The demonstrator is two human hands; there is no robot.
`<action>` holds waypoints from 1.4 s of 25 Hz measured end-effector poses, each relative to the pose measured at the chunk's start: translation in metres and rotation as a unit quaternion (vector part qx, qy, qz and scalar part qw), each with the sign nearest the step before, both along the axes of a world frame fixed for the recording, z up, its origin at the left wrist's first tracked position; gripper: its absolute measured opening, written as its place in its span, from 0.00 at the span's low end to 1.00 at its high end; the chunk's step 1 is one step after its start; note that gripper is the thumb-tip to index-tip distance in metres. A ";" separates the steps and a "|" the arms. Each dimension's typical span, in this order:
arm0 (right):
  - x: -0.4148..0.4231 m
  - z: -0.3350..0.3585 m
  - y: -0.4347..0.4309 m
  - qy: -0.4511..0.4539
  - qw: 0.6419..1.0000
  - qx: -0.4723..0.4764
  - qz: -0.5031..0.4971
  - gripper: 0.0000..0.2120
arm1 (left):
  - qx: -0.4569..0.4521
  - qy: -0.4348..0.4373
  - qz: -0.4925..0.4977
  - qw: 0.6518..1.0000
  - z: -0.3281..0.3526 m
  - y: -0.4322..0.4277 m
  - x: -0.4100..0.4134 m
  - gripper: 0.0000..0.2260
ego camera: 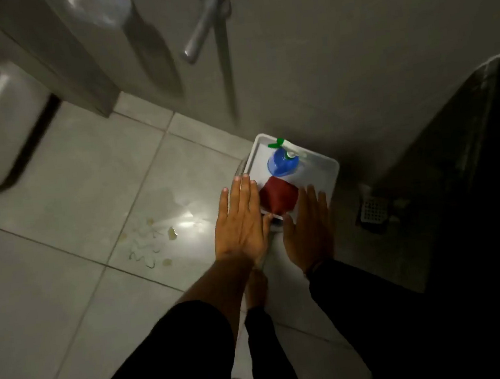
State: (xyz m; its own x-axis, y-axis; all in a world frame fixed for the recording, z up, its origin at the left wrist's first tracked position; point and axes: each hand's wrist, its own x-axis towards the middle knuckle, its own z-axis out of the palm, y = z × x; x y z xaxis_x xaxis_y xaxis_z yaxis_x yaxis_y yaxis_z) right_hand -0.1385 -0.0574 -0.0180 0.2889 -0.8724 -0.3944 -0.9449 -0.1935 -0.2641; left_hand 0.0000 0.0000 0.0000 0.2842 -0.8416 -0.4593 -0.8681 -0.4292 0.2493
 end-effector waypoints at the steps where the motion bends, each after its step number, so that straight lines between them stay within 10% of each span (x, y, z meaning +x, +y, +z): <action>1: -0.002 -0.031 -0.011 0.001 0.999 0.040 -0.033 0.35 | 0.021 0.022 0.008 1.000 -0.027 -0.010 -0.004 0.36; 11: 0.012 -0.212 -0.108 -0.080 0.903 0.238 -0.350 0.42 | 0.131 0.088 0.142 0.977 -0.202 -0.130 -0.020 0.28; 18: 0.022 -0.203 -0.098 -0.302 0.786 0.164 -0.514 0.15 | 0.031 0.254 0.300 0.919 -0.205 -0.135 -0.022 0.19; 20: 0.035 -0.168 -0.080 -0.263 0.861 0.045 -0.433 0.19 | -0.036 0.302 0.343 0.889 -0.179 -0.121 -0.015 0.15; 23: 0.051 -0.125 -0.037 -0.188 0.979 -0.039 -0.065 0.26 | -0.077 0.347 0.445 0.822 -0.138 -0.072 0.012 0.12; 28: 0.118 -0.074 0.056 -0.329 0.886 0.326 0.002 0.28 | -0.067 0.490 0.613 0.616 -0.101 0.063 0.082 0.19; 32: 0.170 -0.103 0.131 -0.280 0.876 0.384 0.082 0.36 | -0.115 0.577 0.684 0.432 -0.119 0.172 0.130 0.15; 35: 0.209 -0.174 0.171 -0.246 0.894 0.368 0.068 0.27 | -0.146 0.559 0.711 0.402 -0.182 0.253 0.162 0.19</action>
